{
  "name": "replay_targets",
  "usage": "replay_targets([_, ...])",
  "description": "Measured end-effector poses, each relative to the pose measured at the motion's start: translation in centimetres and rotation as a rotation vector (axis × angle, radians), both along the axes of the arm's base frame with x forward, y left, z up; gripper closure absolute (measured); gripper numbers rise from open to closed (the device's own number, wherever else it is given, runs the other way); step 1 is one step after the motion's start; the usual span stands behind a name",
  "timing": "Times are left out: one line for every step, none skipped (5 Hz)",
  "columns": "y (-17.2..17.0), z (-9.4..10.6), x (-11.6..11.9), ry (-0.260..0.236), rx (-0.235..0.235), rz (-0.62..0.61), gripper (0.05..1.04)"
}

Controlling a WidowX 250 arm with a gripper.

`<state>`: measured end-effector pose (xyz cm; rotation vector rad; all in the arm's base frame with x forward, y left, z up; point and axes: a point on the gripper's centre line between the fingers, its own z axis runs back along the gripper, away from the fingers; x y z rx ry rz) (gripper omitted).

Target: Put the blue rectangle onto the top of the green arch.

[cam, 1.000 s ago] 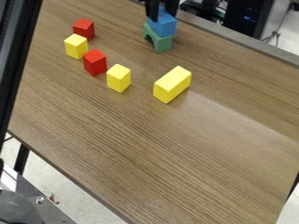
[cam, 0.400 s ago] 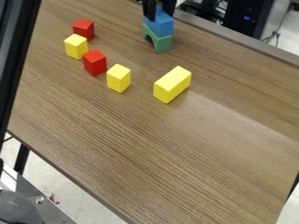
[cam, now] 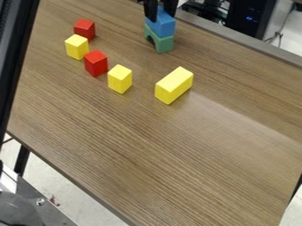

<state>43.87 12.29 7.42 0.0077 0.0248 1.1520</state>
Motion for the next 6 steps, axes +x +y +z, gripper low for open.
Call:
replay_targets([-0.1,0.0,-0.1,-0.002,-0.001,0.0,0.54])
replay_targets([-0.2,0.1,-0.1,-0.006,-0.003,-0.001,0.488])
replay_targets([-0.1,0.0,-0.2,-0.001,-0.003,0.0,0.19])
replay_targets([-0.2,0.3,-0.2,0.002,-0.005,-0.003,0.079])
replay_targets([-0.3,1.5,0.3,-0.016,0.001,-0.04,0.083])
replay_targets([-0.6,3.0,0.6,-0.035,0.001,-0.089,0.083])
